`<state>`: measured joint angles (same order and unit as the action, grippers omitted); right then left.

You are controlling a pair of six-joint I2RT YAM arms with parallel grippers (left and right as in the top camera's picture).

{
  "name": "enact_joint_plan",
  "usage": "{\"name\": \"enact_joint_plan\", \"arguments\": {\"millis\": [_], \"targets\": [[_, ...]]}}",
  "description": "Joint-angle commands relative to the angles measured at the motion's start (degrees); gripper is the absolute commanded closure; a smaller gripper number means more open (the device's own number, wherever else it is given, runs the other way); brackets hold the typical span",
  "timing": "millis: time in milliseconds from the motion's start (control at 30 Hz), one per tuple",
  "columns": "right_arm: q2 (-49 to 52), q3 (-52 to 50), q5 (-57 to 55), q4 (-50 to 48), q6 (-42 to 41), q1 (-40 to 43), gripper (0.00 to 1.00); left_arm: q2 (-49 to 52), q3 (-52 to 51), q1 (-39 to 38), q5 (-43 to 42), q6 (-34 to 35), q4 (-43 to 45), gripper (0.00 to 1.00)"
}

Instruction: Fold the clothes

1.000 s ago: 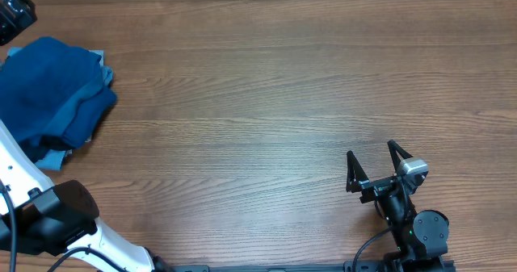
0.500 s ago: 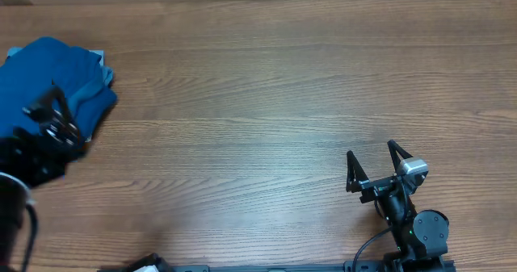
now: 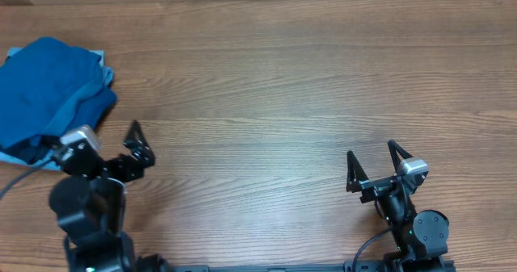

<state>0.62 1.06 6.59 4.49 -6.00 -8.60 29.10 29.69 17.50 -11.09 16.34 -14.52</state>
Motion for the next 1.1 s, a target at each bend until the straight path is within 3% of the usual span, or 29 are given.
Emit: {"name": "enact_joint_plan", "arguments": {"millis": [0,133,233,567,667,767,1067], "targets": [[-0.44,-0.59,-0.52,-0.26,-0.02,0.37,0.0,-4.31,-9.51,-3.08,-0.07,-4.13,11.63,0.0],[-0.44,-0.59,-0.52,-0.26,-0.02,0.37,0.0,-10.14,-17.73,-6.43,1.53,-7.41,18.29,0.0],[-0.44,-0.59,-0.52,-0.26,-0.02,0.37,0.0,-15.15,-21.64,-9.44,5.27,-7.41,18.27,0.0],[-0.44,-0.59,-0.52,-0.26,-0.02,0.37,0.0,-24.79,-29.4,-10.84,5.31,-7.61,15.61,0.0],[-0.44,-0.59,-0.52,-0.26,-0.02,0.37,0.0,-29.0,-29.38,-11.91,5.55,-14.62,10.67,0.0],[-0.44,-0.59,-0.52,-0.26,-0.02,0.37,0.0,-28.94,-29.38,-14.19,5.6,-27.61,10.64,0.0],[-0.44,-0.59,-0.52,-0.26,-0.02,0.37,0.0,-28.85,-29.38,-14.62,5.55,-28.35,10.64,0.0]]}}
